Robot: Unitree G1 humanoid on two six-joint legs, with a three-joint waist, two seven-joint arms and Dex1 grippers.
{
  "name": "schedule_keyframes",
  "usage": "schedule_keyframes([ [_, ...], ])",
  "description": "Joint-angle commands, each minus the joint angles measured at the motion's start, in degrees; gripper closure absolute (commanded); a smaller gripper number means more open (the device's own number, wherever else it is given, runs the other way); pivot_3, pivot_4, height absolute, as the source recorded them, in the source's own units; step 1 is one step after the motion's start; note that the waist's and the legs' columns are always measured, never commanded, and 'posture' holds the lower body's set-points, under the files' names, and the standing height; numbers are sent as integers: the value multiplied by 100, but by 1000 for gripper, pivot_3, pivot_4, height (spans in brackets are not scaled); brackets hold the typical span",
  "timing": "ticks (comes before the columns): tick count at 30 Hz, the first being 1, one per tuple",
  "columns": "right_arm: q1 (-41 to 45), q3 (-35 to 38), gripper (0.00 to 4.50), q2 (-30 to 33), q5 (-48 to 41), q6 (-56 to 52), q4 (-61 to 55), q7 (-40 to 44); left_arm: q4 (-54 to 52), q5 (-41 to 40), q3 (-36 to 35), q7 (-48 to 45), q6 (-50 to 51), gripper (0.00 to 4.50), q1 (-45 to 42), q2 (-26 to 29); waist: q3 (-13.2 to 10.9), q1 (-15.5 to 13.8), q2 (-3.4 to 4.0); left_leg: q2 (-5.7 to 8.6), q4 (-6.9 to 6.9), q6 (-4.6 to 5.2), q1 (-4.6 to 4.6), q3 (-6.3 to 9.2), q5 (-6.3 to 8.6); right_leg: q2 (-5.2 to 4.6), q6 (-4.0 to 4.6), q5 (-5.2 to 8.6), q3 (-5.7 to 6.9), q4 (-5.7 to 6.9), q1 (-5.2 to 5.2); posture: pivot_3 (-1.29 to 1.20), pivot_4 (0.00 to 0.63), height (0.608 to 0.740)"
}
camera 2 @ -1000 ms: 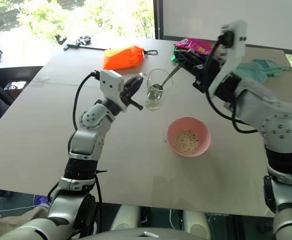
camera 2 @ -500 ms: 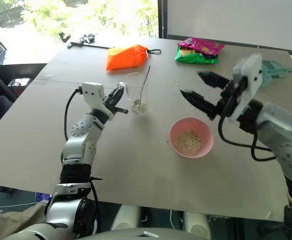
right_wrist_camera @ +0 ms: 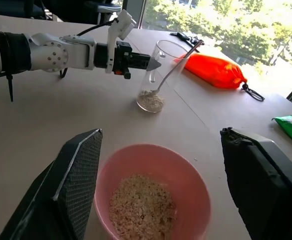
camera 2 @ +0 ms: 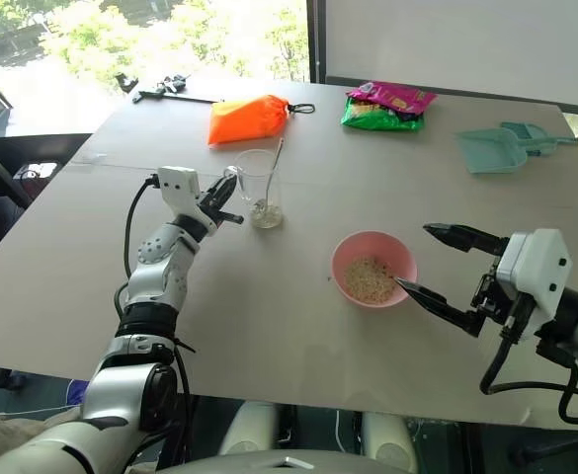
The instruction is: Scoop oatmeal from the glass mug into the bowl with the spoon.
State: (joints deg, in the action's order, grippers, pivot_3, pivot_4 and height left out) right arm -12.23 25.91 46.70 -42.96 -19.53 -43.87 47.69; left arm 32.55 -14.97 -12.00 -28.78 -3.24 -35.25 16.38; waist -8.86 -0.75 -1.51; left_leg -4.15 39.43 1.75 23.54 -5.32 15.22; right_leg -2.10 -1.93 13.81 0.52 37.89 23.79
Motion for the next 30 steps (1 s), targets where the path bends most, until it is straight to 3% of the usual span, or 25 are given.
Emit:
schedule_keyframes([
  [1,28,109,708,-63,22,121,-238,-102,36,-129,-117,-98,-191,4500,-54,35,0,-3,0,0,0,0,0,1,0,0,0,0,0,0,0,0,150,740],
  [10,117,-81,708,-109,86,88,-239,-112,-538,-421,-275,-279,10,4500,534,172,1,5,2,-1,0,0,-3,-2,0,0,0,0,-3,-1,0,0,150,740],
  [14,101,-149,621,-114,145,167,-166,27,-943,-450,-260,-181,131,3158,765,179,2,-3,2,-1,0,0,-4,-2,0,-1,0,0,-2,0,-1,0,150,740],
  [17,143,-135,621,-134,143,198,-62,62,-1470,-514,-323,24,411,1583,977,186,2,-9,2,-1,0,0,-3,0,0,-1,0,0,-1,0,-2,0,150,740],
  [19,159,-131,621,-138,160,208,31,78,-1883,-529,-344,146,593,1050,1222,239,2,-4,2,-1,0,0,-3,1,0,-1,0,0,-2,0,-2,0,150,740],
  [30,-466,447,621,-154,882,725,1425,575,-4642,-1185,-482,-244,1903,1050,3274,968,2,-16,2,-4,-9,0,-18,12,1,-5,3,2,-14,0,-4,0,150,740],
])
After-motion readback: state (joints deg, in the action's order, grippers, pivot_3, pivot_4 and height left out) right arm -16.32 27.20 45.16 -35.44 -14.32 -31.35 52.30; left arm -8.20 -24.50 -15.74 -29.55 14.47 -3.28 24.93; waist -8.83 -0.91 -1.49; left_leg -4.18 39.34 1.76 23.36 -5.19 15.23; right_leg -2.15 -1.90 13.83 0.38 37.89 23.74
